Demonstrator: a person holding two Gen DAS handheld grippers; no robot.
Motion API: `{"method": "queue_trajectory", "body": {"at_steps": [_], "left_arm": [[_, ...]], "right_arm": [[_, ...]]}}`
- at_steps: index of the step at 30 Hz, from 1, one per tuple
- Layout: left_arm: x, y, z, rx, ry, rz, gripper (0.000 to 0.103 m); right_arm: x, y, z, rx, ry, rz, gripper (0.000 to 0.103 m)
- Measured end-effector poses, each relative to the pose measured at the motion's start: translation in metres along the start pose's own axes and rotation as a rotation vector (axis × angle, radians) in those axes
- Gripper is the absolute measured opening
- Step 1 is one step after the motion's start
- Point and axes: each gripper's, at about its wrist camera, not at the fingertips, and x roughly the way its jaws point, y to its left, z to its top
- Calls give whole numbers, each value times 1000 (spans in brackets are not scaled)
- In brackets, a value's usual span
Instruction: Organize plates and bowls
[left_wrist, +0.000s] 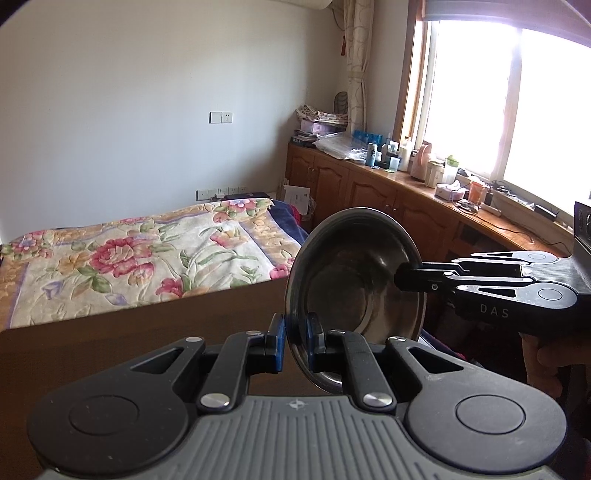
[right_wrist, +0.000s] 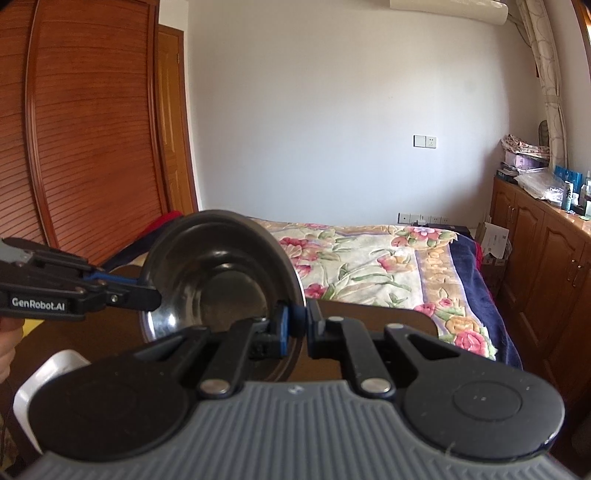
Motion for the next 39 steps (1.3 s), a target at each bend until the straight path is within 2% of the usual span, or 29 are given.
{"method": "queue_trajectory", "body": {"at_steps": [21,39], "left_arm": [[-30,-10,-84,-88,55,-50,12],[-23,-9,-103,-125,99,-58,12]], "right_arm": [[-22,36,-53,-29,114,14,13],[-17,44,-68,-62,151,23,14]]}}
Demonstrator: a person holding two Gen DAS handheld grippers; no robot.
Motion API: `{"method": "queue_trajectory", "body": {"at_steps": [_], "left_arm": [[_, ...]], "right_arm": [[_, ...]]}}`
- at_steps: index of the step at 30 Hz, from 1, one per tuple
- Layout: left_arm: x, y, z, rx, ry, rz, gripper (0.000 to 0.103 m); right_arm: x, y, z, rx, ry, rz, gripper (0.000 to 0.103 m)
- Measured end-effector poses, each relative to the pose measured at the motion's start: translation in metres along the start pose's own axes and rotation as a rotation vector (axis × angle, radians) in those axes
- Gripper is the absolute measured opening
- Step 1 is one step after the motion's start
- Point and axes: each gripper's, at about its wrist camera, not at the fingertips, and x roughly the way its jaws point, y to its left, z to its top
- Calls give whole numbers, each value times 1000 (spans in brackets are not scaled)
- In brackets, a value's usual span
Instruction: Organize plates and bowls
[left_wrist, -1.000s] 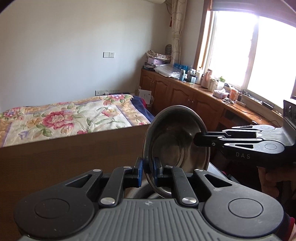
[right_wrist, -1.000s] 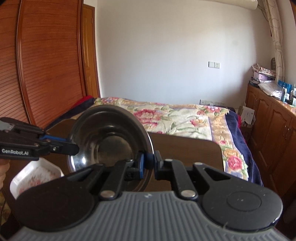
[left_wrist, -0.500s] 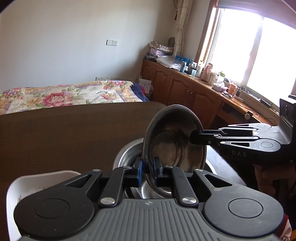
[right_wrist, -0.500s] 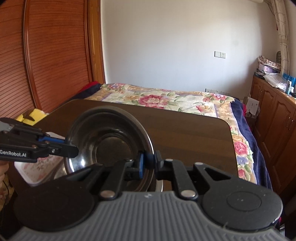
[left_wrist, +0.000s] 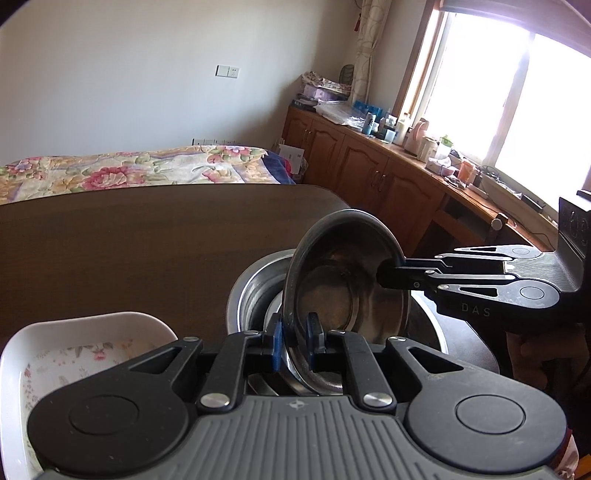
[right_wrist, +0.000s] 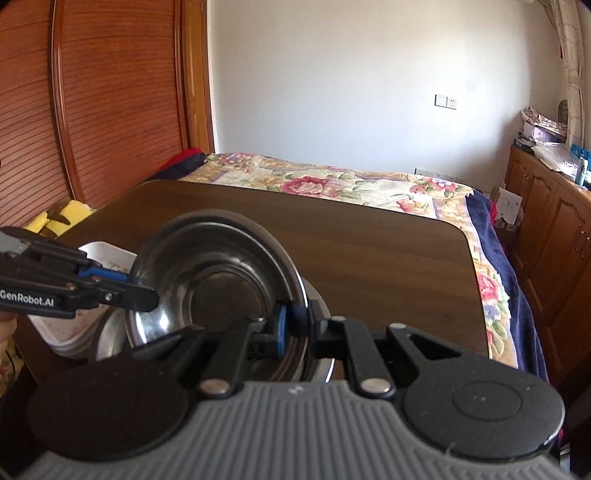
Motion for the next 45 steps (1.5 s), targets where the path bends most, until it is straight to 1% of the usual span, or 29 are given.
{"method": "queue_trajectory", "body": {"at_steps": [5,9,13,19,22,26,28,31,32,33,34,35,36,39,41,43,45], "left_arm": [[1,1,-1,-4,3,2,13],[2,5,-2,-24,3,-9,14],[2,7,-3,-37,-1,-2,14],[-4,11,-2,-47,-28,9,14],[-8,9,-1,-38,-56,18,14],[-11,10,-2,-28,-93,43,23],[-11,11,-4,-23,-104,59,27],[-9,12,-6,-22,-116,68,33],[-9,12,-7,-22,-122,70,37],[-10,11,-7,-19,-131,76,39],[-10,11,-8,-15,-140,84,45],[-11,11,-9,-12,-151,93,51],[-11,10,-10,-9,-159,99,53],[-11,11,-13,-12,-176,103,59],[-10,12,-16,-17,-181,108,65],[-9,12,-18,-25,-181,109,66],[-8,11,-20,-22,-183,111,66]], "right_arm": [[1,2,0,-23,-1,-3,14],[1,0,-1,-12,4,7,14],[2,1,0,-9,1,4,14],[1,0,1,2,-20,6,14],[-2,1,-1,5,-44,-4,14],[-2,0,-8,25,-70,-27,14],[-1,-3,-11,44,-73,-34,14],[-3,-6,-16,77,-103,-51,14],[-3,-7,-18,82,-113,-60,15],[-3,-6,-20,84,-124,-70,20],[-3,-7,-21,85,-134,-80,24],[-4,-7,-23,89,-143,-87,32],[-4,-7,-25,95,-152,-91,39],[-3,-9,-31,126,-164,-88,43],[-1,-11,-34,139,-172,-95,48],[1,-9,-37,137,-180,-111,53],[3,-10,-40,153,-178,-113,55]]}}
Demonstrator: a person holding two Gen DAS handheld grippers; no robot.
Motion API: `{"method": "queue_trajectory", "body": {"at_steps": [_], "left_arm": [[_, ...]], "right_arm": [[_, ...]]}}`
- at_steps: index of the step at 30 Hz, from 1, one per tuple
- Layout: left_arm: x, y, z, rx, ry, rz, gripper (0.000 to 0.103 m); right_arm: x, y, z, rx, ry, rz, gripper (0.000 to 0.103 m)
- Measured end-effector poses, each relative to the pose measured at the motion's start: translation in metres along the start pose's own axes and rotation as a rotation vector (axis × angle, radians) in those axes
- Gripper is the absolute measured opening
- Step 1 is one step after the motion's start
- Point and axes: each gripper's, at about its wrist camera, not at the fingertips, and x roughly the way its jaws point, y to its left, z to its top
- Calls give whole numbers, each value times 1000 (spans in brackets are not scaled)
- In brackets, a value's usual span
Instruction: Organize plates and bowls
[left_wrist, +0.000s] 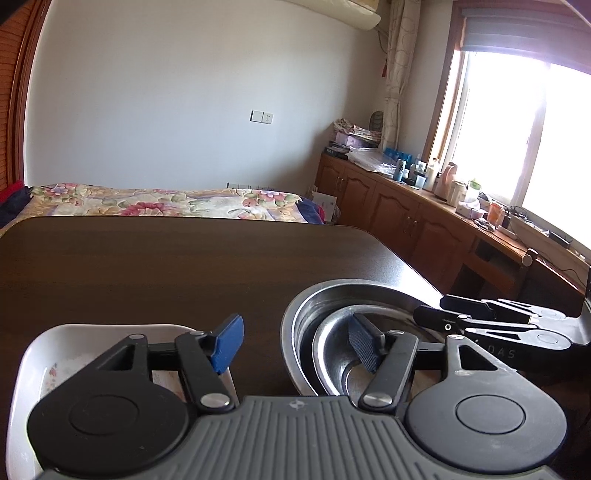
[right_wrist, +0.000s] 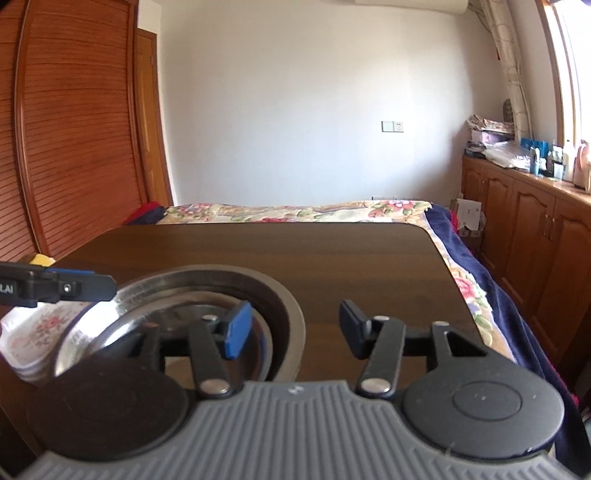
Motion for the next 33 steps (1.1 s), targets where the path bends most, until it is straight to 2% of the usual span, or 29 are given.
{"method": "queue_trajectory", "body": {"at_steps": [10,16,21,26,33], "left_arm": [[1,-2,-6,14,-7,0,65],[4,-1,-10,23,18,12,49],[4,-4,-14,19,31,19,40],[6,-4,-11,9,50,16,32],[2,0,-10,-31,60,28,20]], "right_arm": [[-1,4,-11,81,1,38,56],[1,3,-12,92,-5,46,56],[3,-1,-12,121,-1,61,56],[1,6,-15,88,-14,54,44],[-2,5,-17,96,-28,41,36]]}}
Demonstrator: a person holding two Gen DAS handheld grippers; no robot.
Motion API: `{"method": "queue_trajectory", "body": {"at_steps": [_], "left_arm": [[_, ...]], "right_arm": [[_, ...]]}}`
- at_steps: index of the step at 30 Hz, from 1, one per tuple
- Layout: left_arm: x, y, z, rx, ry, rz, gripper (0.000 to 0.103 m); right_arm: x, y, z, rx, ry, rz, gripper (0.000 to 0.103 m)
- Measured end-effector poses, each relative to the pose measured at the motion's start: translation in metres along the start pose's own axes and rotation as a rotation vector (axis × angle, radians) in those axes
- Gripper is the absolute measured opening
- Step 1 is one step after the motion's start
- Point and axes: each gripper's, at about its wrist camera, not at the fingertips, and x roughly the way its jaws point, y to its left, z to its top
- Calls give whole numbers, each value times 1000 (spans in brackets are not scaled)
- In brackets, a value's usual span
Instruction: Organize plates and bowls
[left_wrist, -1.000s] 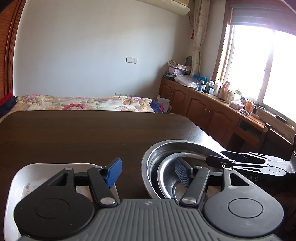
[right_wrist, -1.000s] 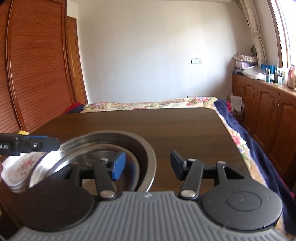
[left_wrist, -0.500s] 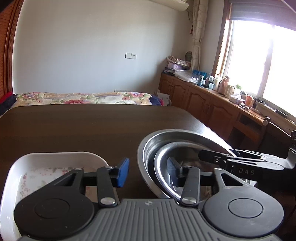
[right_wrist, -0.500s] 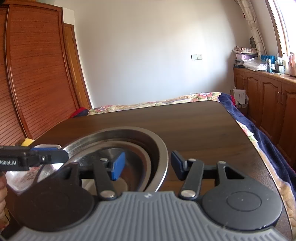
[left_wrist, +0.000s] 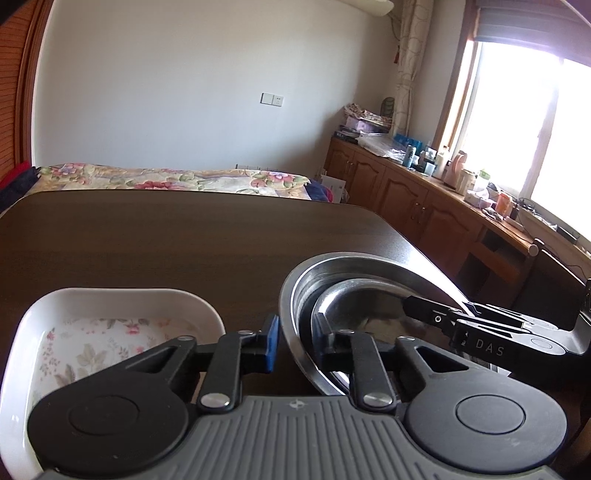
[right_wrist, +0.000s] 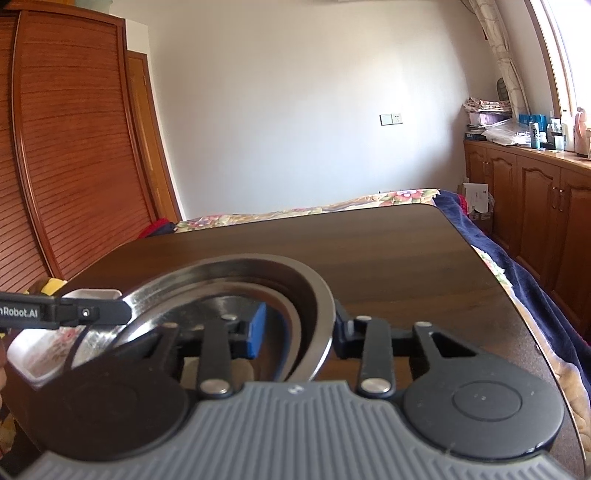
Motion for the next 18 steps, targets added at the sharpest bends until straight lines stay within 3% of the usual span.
{"method": "queue_trajectory", "body": {"at_steps": [18], "left_arm": [[-10,-11,-11,5,-6,35,18]], "right_arm": [[1,-1,1,-12,-5,6,33]]}}
